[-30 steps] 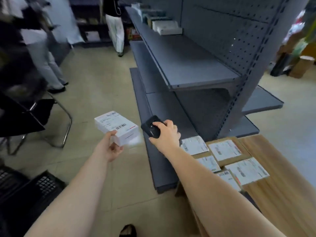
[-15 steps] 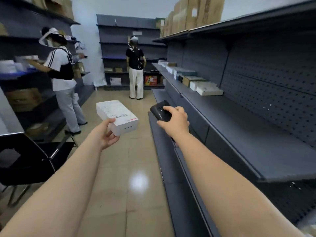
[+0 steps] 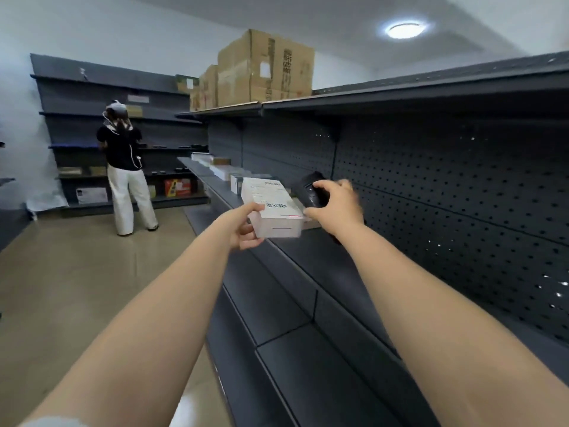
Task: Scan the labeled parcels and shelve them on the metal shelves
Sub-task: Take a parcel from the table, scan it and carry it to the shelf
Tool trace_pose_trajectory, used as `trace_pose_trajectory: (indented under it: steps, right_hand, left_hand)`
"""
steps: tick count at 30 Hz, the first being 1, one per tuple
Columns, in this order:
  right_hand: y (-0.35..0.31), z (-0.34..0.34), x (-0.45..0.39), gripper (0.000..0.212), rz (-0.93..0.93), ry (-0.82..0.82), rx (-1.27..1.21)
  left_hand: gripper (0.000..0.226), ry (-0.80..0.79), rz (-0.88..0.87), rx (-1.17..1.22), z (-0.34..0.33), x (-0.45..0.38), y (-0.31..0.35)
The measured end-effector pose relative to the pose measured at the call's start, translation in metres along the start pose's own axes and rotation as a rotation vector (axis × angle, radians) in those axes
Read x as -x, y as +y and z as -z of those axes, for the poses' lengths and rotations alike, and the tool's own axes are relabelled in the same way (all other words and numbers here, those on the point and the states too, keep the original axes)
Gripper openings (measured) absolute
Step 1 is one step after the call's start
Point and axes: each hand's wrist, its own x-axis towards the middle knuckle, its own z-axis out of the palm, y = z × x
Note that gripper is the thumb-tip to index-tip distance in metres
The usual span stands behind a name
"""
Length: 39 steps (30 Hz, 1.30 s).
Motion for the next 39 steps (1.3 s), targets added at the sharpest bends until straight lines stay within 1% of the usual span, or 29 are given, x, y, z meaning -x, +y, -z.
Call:
trace_pose_trajectory:
  steps: [3, 7, 10, 14, 17, 19, 21, 23, 24, 25, 27, 29, 31, 33, 34, 36, 39]
  right_hand:
    - [0.025, -0.011, -0.045, 0.060, -0.057, 0.025, -0.002]
    - [0.058, -0.015, -0.089, 0.060, -0.162, 0.113, 0.055]
    - [0.081, -0.021, -0.107, 0.061, -0.254, 0.183, 0.096]
    - [0.107, -0.030, -0.112, 0.062, -0.371, 0.255, 0.178]
    - [0.120, -0.042, -0.111, 0.063, -0.468, 0.278, 0.280]
    - [0.124, -0.054, -0.111, 0.064, -0.531, 0.284, 0.336]
    - [0.124, -0.069, -0.110, 0.064, -0.588, 0.298, 0.357]
    - [0.121, -0.085, -0.108, 0.064, -0.643, 0.300, 0.361]
    - [0.119, -0.092, -0.107, 0.063, -0.667, 0.294, 0.373]
    - [0.116, -0.098, -0.106, 0.063, -0.691, 0.291, 0.390]
    - [0.111, -0.108, -0.103, 0.064, -0.732, 0.307, 0.418]
    - [0.107, -0.111, -0.101, 0.064, -0.772, 0.375, 0.388]
    - [0.101, -0.111, -0.100, 0.064, -0.807, 0.472, 0.300]
    - [0.094, -0.109, -0.100, 0.064, -0.821, 0.538, 0.261]
    - [0.090, -0.108, -0.100, 0.064, -0.820, 0.555, 0.267]
    - [0.084, -0.107, -0.097, 0.063, -0.805, 0.578, 0.291]
    - [0.079, -0.108, -0.092, 0.062, -0.799, 0.569, 0.303]
  left_hand:
    - [0.039, -0.074, 0.054, -0.107, -0.018, -0.055, 0.016]
    - [0.034, -0.208, 0.139, -0.205, -0.043, -0.120, 0.028]
    - [0.032, -0.341, 0.214, -0.295, -0.062, -0.167, 0.026]
    - [0.026, -0.553, 0.339, -0.395, -0.085, -0.216, 0.016]
    - [0.019, -0.679, 0.391, -0.494, -0.098, -0.253, 0.011]
    - [0.020, -0.753, 0.403, -0.552, -0.103, -0.272, 0.011]
    - [0.017, -0.804, 0.361, -0.641, -0.105, -0.284, 0.012]
    - [0.018, -0.813, 0.269, -0.777, -0.107, -0.289, 0.011]
    - [0.022, -0.799, 0.188, -0.846, -0.107, -0.289, 0.009]
    - [0.028, -0.780, 0.072, -0.908, -0.107, -0.288, 0.008]
    - [0.047, -0.739, -0.254, -1.070, -0.108, -0.284, 0.004]
    - [0.064, -0.681, -0.624, -1.267, -0.106, -0.273, -0.002]
    - [0.063, -0.618, -0.987, -1.408, -0.103, -0.261, -0.016]
    - [0.059, -0.613, -1.256, -1.485, -0.101, -0.252, -0.036]
    - [0.058, -0.636, -1.338, -1.506, -0.101, -0.249, -0.045]
    - [0.054, -0.674, -1.430, -1.525, -0.100, -0.251, -0.056]
    - [0.049, -0.696, -1.463, -1.496, -0.097, -0.267, -0.055]
